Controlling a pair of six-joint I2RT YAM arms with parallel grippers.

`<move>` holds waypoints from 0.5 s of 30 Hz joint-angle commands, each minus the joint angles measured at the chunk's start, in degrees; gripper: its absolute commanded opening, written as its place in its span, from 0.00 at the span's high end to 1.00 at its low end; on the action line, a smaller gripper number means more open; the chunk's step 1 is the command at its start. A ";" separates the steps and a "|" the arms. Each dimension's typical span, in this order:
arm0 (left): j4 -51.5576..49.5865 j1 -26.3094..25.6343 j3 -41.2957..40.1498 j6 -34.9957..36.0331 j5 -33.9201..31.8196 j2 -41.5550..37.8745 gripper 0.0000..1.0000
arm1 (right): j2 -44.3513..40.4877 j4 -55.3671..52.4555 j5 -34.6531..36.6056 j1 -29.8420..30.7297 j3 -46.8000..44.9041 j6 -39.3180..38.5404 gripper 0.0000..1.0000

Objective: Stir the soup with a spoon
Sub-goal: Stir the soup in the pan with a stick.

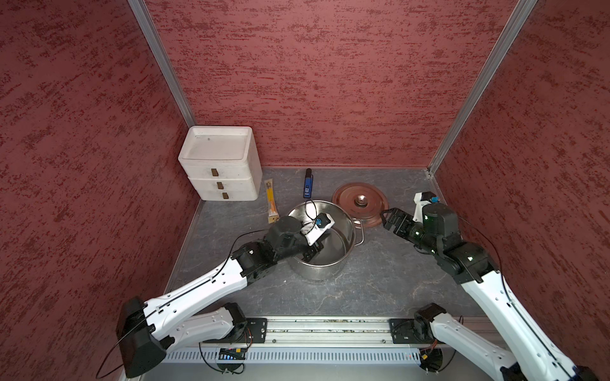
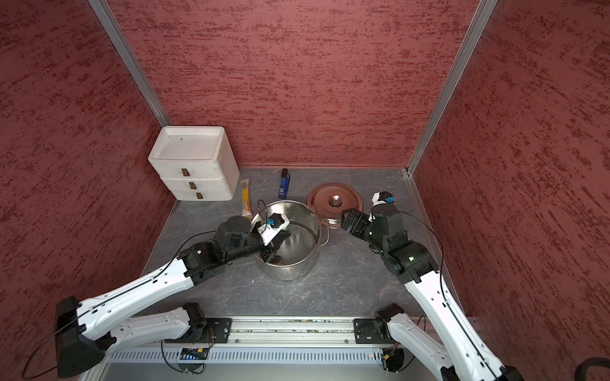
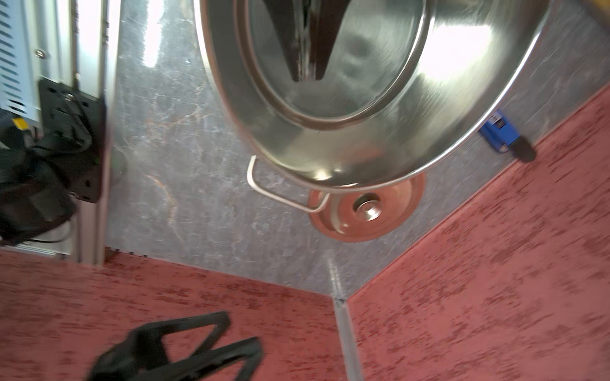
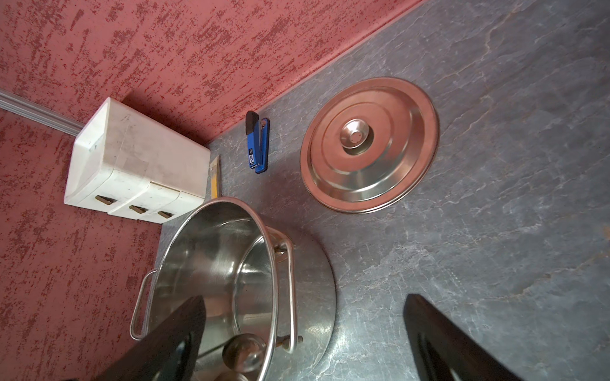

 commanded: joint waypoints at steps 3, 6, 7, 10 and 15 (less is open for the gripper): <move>3.08 9.06 -1.22 -1.42 -1.32 -0.86 1.00 | -1.12 0.70 -0.44 -0.13 1.51 -0.41 0.02; 6.41 12.84 0.33 -0.82 0.52 2.16 1.00 | -2.06 -0.24 0.03 -0.18 1.58 -0.26 0.02; 7.78 13.56 1.03 -0.40 1.35 3.51 1.00 | -2.28 -0.46 0.20 -0.11 1.61 -0.24 0.02; 11.31 14.82 3.78 0.89 3.47 7.92 1.00 | -2.99 -1.07 0.58 -0.11 1.76 -0.09 0.02; 15.18 15.24 9.26 3.66 6.67 16.02 1.00 | -4.03 -2.25 1.37 -0.12 2.10 -0.01 0.02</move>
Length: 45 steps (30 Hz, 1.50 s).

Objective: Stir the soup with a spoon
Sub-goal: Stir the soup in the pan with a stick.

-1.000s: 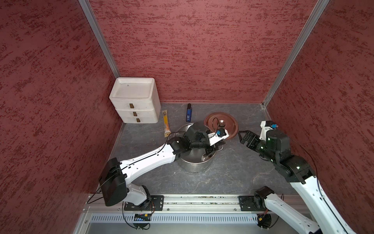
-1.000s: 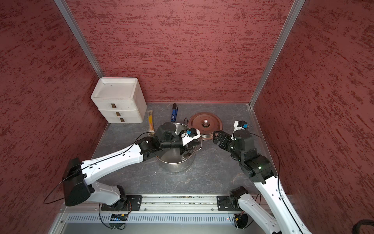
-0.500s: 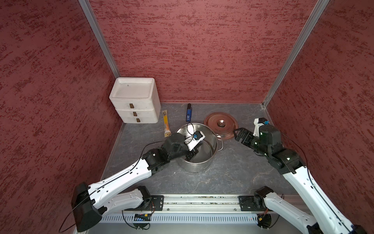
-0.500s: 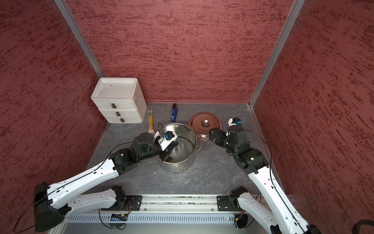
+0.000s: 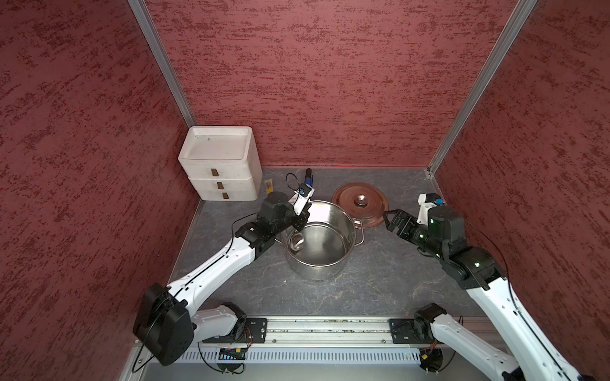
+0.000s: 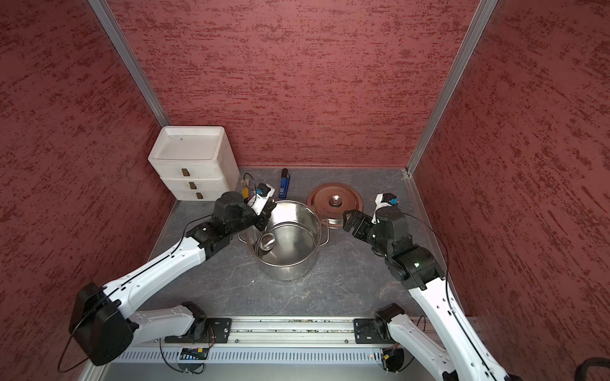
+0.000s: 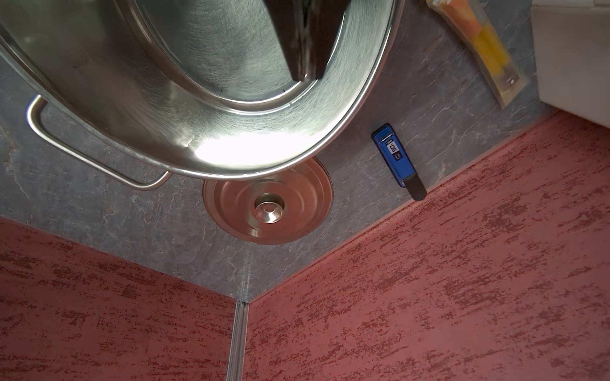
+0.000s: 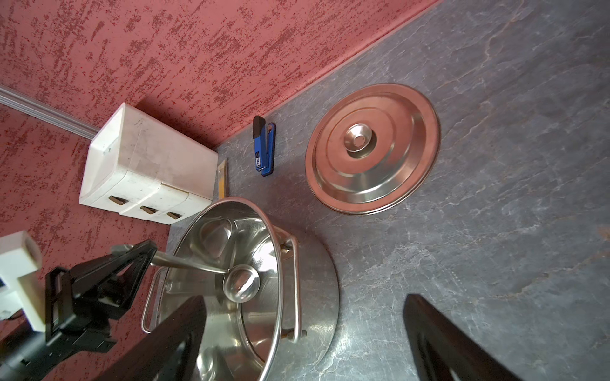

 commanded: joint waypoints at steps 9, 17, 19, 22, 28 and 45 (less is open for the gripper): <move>7.96 -0.61 12.58 4.14 9.35 12.72 1.00 | -3.90 -3.73 2.86 -0.12 1.82 0.55 0.02; 6.52 -6.92 16.69 6.76 11.67 15.78 1.00 | -4.83 -4.76 3.75 -0.13 1.90 0.70 0.02; 6.22 -8.73 16.95 7.12 11.92 15.51 1.00 | -4.85 -4.58 3.83 -0.16 1.67 0.82 0.03; 5.88 -11.70 17.16 7.23 12.08 14.81 1.00 | -4.55 -3.96 3.47 -0.19 1.29 0.99 0.03; 3.01 -17.23 15.62 7.33 12.35 11.35 1.00 | -3.70 -2.75 2.92 -0.17 0.80 0.86 0.03; -6.67 -22.56 -3.37 3.86 -2.24 -9.15 1.00 | -0.24 1.39 0.21 -0.11 -0.67 1.22 0.03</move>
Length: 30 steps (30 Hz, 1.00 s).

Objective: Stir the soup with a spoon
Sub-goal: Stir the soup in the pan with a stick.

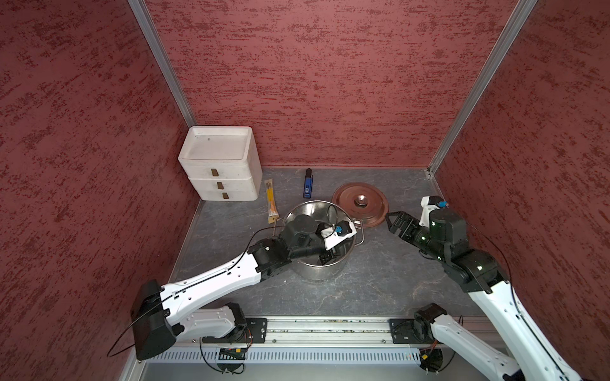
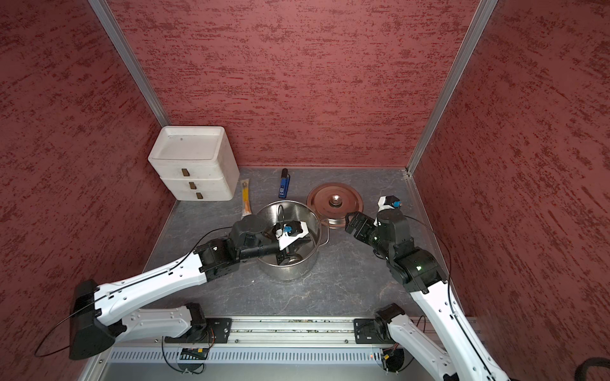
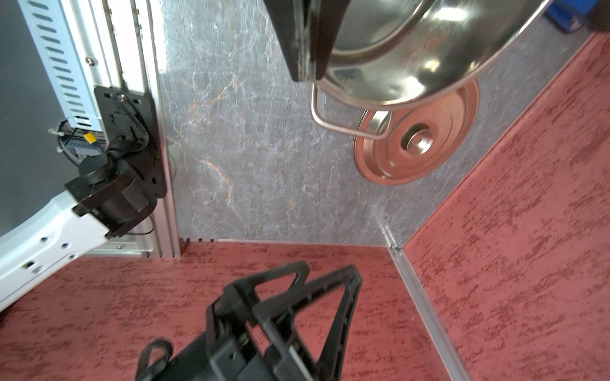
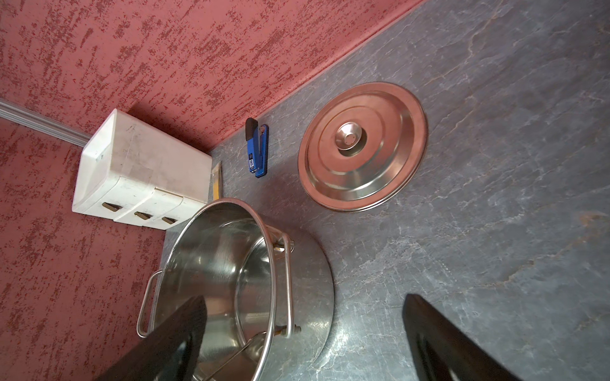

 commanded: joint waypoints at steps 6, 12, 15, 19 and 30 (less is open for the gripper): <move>-1.65 10.10 -6.38 -4.06 -7.70 -7.18 1.00 | 2.05 3.25 -1.87 -0.11 0.77 -0.48 0.03; -0.59 19.47 -6.09 -3.48 -5.73 -6.25 1.00 | 1.44 2.15 -1.39 -0.11 1.22 -0.69 0.03; 1.26 22.38 -4.21 -3.05 -3.83 -2.93 1.00 | 0.78 1.56 -0.93 -0.18 1.22 -0.53 0.03; 5.15 24.24 -0.27 -1.58 -1.59 2.67 1.00 | 0.11 0.72 -0.30 -0.12 1.48 -0.56 0.03; 8.54 24.67 15.47 1.90 8.11 20.61 1.00 | -1.42 -0.58 0.49 -0.12 1.71 -0.26 0.03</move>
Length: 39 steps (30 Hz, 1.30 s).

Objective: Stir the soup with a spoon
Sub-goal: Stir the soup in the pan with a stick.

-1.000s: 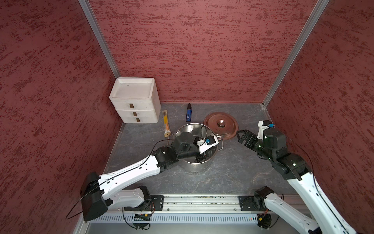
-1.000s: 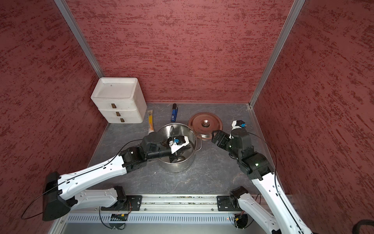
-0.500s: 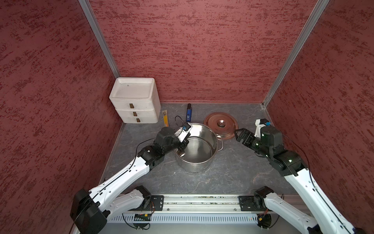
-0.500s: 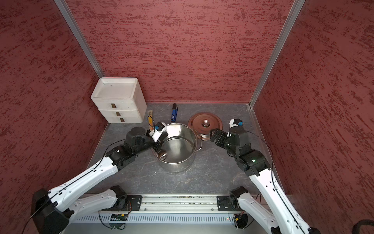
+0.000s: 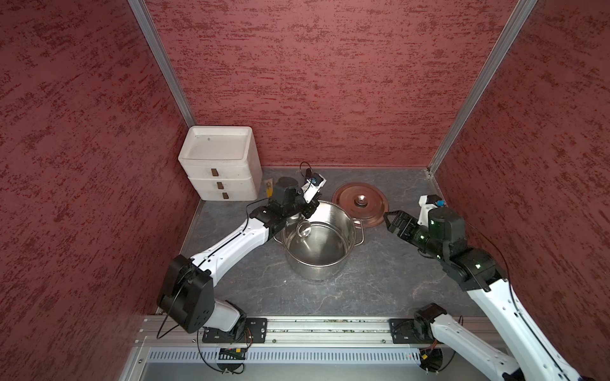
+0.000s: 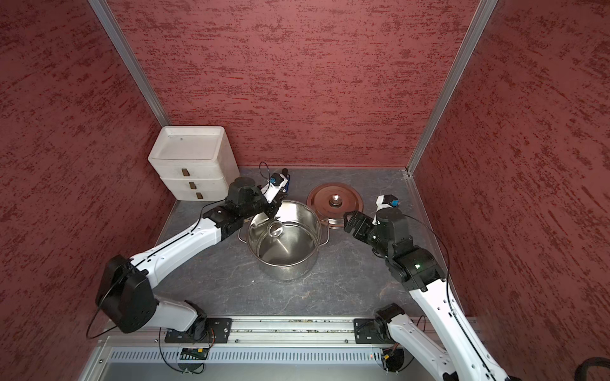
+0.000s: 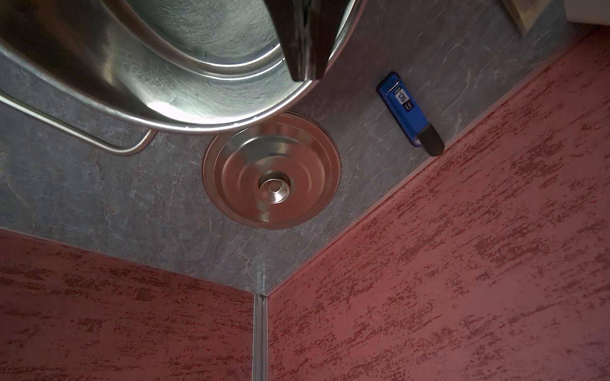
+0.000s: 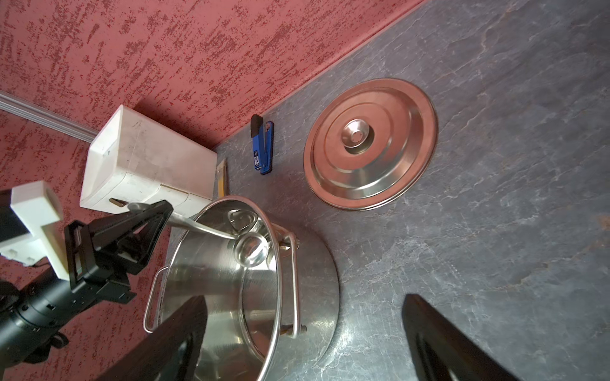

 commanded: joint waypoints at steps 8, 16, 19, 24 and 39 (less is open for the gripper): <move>1.15 -6.80 7.39 6.38 11.01 5.88 1.00 | -3.11 -2.03 2.28 -0.15 1.12 0.14 0.03; 2.02 -15.73 5.04 6.13 10.91 3.47 1.00 | -2.99 -1.18 1.76 -0.17 -0.01 0.51 0.03; 1.16 -18.60 2.80 5.79 9.01 1.17 1.00 | -2.60 -0.43 1.09 -0.12 -0.31 0.65 0.03; -0.78 -21.96 -2.83 4.27 4.70 -5.77 1.00 | -1.98 0.38 0.34 -0.09 -0.75 0.60 0.03; -9.48 -20.67 -20.76 -1.44 -12.35 -28.89 1.00 | 1.63 3.43 -1.97 -0.12 -0.59 0.40 0.03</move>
